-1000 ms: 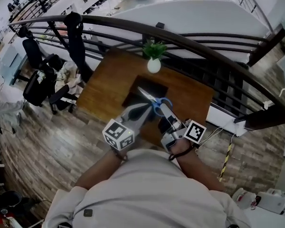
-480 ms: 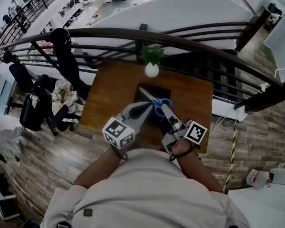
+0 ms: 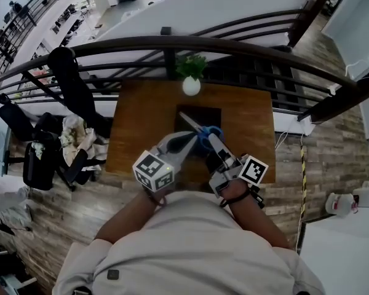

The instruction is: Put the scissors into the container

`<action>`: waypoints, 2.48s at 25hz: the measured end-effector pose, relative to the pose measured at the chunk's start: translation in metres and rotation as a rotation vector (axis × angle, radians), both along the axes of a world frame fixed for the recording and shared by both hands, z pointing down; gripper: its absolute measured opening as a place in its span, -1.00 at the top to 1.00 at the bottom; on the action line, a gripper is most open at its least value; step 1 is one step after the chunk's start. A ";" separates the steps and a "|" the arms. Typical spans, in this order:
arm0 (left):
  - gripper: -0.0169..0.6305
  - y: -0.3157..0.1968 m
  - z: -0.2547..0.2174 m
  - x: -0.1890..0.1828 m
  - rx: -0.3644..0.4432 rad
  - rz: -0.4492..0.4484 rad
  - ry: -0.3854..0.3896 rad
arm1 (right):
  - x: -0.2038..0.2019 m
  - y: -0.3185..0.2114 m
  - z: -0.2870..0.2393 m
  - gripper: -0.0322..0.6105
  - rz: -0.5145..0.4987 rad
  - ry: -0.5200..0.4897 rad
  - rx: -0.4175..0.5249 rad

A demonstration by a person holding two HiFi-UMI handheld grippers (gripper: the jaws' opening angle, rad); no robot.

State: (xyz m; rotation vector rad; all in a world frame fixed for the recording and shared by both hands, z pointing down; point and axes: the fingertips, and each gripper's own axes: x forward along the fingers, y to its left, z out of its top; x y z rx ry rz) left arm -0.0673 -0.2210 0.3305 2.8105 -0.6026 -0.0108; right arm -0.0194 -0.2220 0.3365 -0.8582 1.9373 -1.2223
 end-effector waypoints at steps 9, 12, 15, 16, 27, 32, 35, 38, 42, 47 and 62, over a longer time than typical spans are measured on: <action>0.94 -0.018 0.016 -0.005 -0.024 -0.006 -0.008 | 0.012 -0.019 0.016 0.72 0.016 0.014 -0.013; 0.94 -0.035 0.026 -0.014 -0.038 -0.038 -0.023 | 0.011 -0.037 0.027 0.72 -0.005 0.035 -0.029; 0.94 -0.050 0.041 -0.016 -0.065 -0.071 -0.047 | 0.017 -0.051 0.035 0.72 -0.030 0.041 -0.049; 0.94 -0.054 0.045 -0.015 -0.075 -0.081 -0.054 | 0.021 -0.054 0.038 0.72 -0.037 0.044 -0.054; 0.94 -0.095 0.095 -0.006 -0.142 -0.133 -0.130 | 0.050 -0.096 0.080 0.72 -0.104 0.069 -0.127; 0.94 -0.106 0.121 -0.004 -0.198 -0.158 -0.143 | 0.057 -0.106 0.106 0.72 -0.139 0.069 -0.173; 0.94 -0.109 0.137 -0.008 -0.220 -0.175 -0.154 | 0.058 -0.109 0.126 0.72 -0.167 0.087 -0.202; 0.94 -0.110 0.157 -0.012 -0.249 -0.183 -0.173 | 0.057 -0.112 0.148 0.72 -0.199 0.096 -0.229; 0.94 -0.112 0.182 -0.016 -0.290 -0.192 -0.190 | 0.052 -0.116 0.175 0.71 -0.238 0.089 -0.266; 0.94 -0.114 0.204 -0.013 -0.324 -0.204 -0.193 | 0.044 -0.116 0.211 0.71 -0.285 0.120 -0.314; 0.94 -0.130 0.293 -0.026 -0.437 -0.240 -0.245 | 0.026 -0.122 0.316 0.71 -0.397 0.185 -0.444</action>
